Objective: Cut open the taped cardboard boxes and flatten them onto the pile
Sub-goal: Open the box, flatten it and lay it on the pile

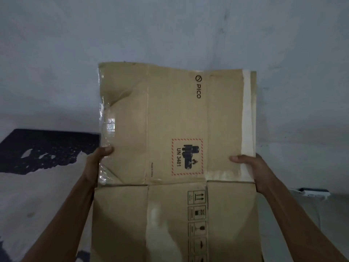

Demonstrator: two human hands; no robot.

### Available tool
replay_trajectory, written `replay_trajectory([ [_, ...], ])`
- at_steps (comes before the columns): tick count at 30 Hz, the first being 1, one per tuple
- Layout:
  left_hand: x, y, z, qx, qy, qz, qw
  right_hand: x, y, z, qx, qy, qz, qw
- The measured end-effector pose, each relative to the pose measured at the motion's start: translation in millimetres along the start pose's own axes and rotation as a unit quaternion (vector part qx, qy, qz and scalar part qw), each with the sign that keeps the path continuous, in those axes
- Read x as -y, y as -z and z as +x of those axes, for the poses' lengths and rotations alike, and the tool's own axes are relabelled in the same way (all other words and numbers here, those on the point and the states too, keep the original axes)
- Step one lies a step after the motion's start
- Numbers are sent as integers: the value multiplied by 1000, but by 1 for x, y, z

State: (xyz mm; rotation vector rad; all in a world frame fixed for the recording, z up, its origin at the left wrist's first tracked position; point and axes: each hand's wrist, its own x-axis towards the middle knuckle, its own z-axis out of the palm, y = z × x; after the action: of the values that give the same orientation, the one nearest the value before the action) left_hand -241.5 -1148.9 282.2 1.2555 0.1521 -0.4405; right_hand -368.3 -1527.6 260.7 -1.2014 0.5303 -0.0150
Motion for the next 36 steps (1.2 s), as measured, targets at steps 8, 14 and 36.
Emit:
replay_trajectory([
  [8, -69, -2, 4, 37, -86, 34, 995, 55, -29, 4, 18, 159, -36, 987],
  [14, -60, 18, 10, -22, -62, 44, 997, 25, -29, 10, 23, 149, -45, 987],
  [36, -46, 20, 32, -57, -135, 68, 987, 26, -42, 35, 18, 181, -64, 981],
])
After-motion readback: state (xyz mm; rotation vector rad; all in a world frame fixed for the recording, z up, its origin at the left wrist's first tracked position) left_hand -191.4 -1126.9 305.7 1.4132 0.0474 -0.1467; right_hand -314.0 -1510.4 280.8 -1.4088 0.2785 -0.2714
